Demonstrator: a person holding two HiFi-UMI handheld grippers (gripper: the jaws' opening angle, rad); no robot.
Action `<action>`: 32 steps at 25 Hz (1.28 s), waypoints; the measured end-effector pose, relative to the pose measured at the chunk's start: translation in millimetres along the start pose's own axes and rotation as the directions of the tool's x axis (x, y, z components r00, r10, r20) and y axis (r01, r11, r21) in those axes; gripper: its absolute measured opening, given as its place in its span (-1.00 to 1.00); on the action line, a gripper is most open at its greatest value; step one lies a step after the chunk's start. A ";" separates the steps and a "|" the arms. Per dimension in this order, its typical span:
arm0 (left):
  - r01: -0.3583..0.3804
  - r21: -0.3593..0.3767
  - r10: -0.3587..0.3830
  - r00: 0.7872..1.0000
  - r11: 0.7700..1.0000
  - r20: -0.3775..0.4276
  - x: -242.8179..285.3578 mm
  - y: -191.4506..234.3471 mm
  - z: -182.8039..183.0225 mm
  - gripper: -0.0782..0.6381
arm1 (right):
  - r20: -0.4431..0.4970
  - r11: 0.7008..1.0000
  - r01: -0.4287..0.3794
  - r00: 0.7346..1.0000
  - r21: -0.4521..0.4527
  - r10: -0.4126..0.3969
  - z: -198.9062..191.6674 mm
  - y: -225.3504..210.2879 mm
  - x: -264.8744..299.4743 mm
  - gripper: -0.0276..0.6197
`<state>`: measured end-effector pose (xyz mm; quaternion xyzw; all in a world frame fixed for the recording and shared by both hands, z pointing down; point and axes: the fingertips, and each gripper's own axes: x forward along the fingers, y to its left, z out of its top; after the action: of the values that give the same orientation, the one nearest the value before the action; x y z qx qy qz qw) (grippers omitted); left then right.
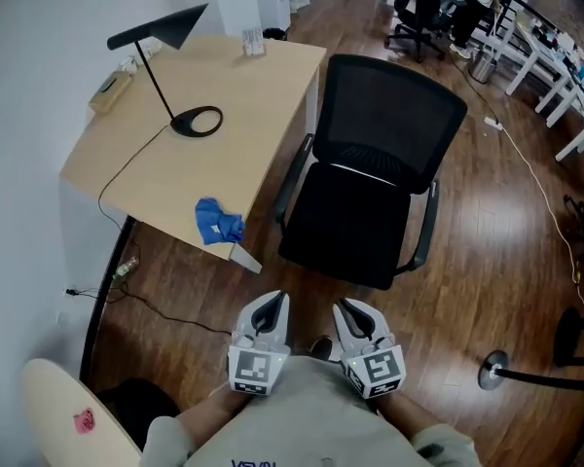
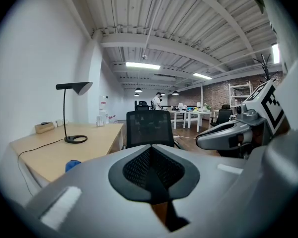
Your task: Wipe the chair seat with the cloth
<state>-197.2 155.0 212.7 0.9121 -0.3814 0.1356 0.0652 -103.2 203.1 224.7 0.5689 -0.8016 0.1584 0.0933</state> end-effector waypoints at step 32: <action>-0.307 -0.153 0.291 0.950 0.939 -0.117 15.4 296.6 -75.5 -0.77 | -0.381 0.893 -0.371 0.887 -0.254 0.260 -15.5 118.6 351.7 -0.32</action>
<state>-413.3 -46.4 293.9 0.8274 -0.5222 0.1533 0.1387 -333.3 -65.7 337.6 0.3705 -0.8712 0.1347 0.2925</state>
